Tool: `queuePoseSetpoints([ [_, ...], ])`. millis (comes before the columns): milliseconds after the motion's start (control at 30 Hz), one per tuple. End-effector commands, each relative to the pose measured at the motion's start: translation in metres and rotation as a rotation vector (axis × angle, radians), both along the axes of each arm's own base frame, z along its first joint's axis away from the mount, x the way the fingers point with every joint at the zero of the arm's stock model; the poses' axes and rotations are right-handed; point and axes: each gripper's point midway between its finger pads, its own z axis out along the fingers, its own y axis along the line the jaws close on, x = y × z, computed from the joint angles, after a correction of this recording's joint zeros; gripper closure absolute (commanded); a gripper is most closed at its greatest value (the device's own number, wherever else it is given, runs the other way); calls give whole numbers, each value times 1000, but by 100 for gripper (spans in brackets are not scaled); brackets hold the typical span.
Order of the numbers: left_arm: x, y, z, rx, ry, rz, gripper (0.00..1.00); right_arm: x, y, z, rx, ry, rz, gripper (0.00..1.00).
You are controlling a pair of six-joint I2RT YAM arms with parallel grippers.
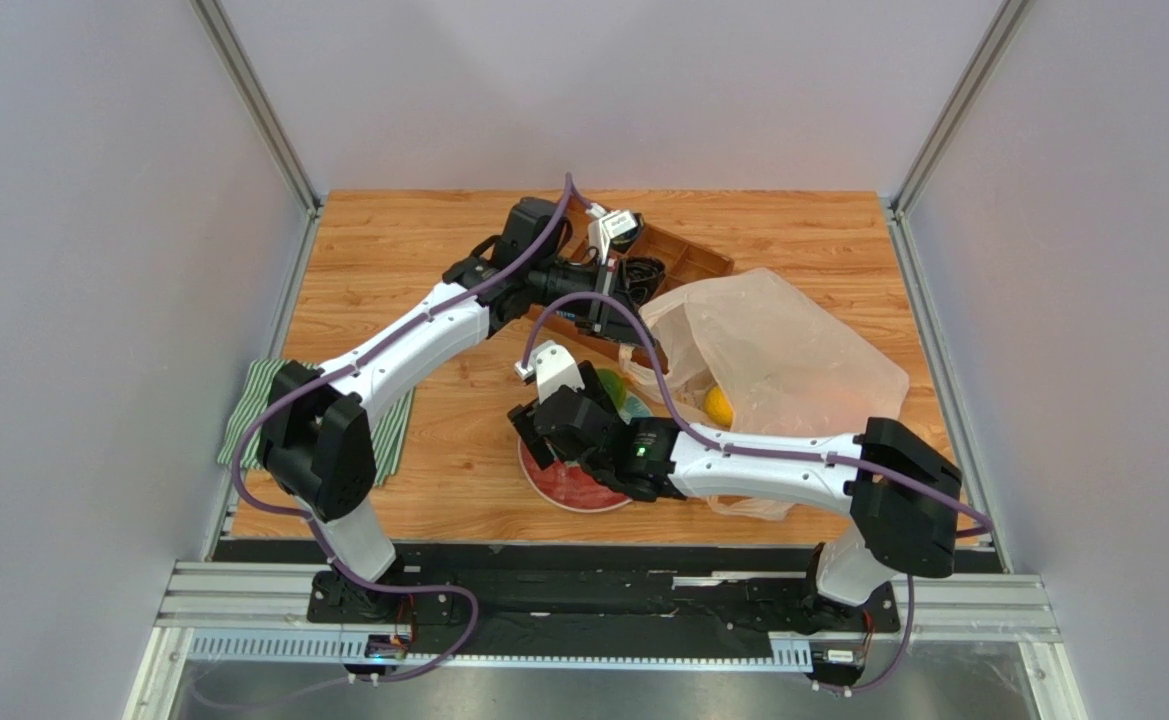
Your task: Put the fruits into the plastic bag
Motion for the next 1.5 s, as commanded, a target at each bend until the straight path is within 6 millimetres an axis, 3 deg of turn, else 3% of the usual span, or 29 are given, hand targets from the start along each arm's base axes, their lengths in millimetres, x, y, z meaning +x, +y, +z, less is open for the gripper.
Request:
queuePoseSetpoints([
  [0,-3,4,42,-74,-104,-10,100,3,5,4,59,20,4,22],
  [733,-2,7,46,-84,-98,-7,100,35,4,-22,67,71,49,22],
  [1167,-1,7,45,-85,-98,-6,100,37,13,-41,33,102,90,26],
  [1267,-1,7,46,-86,-99,-7,100,40,13,-43,26,95,88,33],
  [1300,-1,7,46,-86,-99,-6,100,40,13,-44,22,95,87,44],
  [1467,-1,7,46,-88,-101,-8,100,38,10,-42,16,88,99,65],
])
